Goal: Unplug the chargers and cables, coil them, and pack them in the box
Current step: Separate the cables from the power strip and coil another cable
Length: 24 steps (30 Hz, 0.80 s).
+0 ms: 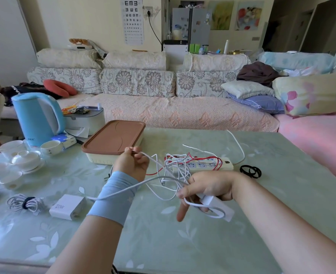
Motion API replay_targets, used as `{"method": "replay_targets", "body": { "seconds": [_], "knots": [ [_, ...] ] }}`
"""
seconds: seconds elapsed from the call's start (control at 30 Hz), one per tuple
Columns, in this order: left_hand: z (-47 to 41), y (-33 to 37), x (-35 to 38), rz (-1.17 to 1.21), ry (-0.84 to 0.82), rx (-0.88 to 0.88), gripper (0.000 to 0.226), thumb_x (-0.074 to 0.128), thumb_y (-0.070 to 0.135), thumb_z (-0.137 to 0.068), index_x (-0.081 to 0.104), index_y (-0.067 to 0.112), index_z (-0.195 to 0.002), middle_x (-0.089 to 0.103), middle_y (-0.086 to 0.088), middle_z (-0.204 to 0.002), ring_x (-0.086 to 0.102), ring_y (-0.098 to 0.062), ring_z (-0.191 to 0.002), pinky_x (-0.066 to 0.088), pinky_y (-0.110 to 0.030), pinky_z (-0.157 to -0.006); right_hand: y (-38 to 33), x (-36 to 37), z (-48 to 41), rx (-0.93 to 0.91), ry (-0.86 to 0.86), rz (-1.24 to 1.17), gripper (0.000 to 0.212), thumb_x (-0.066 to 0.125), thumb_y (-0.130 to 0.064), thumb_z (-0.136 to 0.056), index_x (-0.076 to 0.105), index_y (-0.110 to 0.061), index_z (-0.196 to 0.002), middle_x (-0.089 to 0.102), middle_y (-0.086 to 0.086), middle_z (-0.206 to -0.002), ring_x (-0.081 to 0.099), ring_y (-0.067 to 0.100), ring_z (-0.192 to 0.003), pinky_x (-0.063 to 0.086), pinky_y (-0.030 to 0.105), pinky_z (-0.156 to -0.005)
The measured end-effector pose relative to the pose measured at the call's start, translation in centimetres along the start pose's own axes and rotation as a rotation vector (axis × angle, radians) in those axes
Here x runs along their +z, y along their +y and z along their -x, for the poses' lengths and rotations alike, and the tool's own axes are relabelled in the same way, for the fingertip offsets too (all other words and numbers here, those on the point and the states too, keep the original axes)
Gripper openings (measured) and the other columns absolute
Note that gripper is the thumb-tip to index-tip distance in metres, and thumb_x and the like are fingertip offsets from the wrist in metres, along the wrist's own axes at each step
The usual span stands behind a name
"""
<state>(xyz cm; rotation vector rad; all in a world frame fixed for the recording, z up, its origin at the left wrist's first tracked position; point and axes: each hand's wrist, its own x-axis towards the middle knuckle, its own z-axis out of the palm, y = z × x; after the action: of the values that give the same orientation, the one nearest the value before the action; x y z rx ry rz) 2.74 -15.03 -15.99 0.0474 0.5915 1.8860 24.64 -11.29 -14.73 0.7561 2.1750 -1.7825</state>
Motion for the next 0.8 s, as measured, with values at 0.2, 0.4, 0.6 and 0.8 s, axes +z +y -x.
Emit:
{"method": "replay_targets", "body": {
  "seconds": [0.2,0.4,0.6,0.8],
  "knots": [
    [1.0,-1.6,0.3,-0.315,0.075,0.000,0.027,0.038,0.032,-0.103,0.052,0.012,-0.092,0.059,-0.009,-0.084,0.058,-0.017,-0.054,0.050,-0.021,-0.047,0.3,-0.4,-0.5,0.027,0.181,-0.089,0.029,0.051,-0.024,-0.092,0.070,-0.012,-0.073,0.069,0.023,-0.114,0.046,0.016,-0.059,0.042,0.023,-0.046],
    [4.5,-3.4,0.6,-1.247,-0.241,-0.341,0.027,0.044,0.033,-0.101,0.062,0.013,-0.103,0.067,-0.004,-0.084,0.060,-0.017,-0.064,0.042,-0.024,-0.057,0.5,-0.7,-0.6,-0.014,0.430,-0.105,0.037,0.056,-0.029,-0.098,0.073,0.002,-0.094,0.073,0.020,-0.105,0.055,0.010,-0.059,0.044,0.020,-0.053],
    [4.6,-5.5,1.2,-1.106,-0.321,-0.196,0.023,0.049,0.025,-0.099,0.066,0.013,-0.109,0.064,-0.003,-0.078,0.057,-0.014,-0.056,0.045,-0.022,-0.052,-1.1,1.1,-0.1,-0.121,0.340,-0.129,0.022,0.054,-0.020,-0.100,0.067,-0.006,-0.089,0.070,0.021,-0.094,0.059,0.001,-0.051,0.039,0.015,-0.045],
    [4.4,-4.5,1.1,-1.072,-0.320,-0.148,0.023,0.055,0.019,-0.097,0.067,0.005,-0.110,0.072,-0.004,-0.087,0.066,-0.015,-0.065,0.054,-0.026,-0.058,-0.6,0.2,-0.2,-0.093,0.333,-0.195,0.028,0.053,-0.024,-0.099,0.070,-0.006,-0.085,0.071,0.021,-0.105,0.044,0.013,-0.053,0.035,0.021,-0.046]
  ]
}}
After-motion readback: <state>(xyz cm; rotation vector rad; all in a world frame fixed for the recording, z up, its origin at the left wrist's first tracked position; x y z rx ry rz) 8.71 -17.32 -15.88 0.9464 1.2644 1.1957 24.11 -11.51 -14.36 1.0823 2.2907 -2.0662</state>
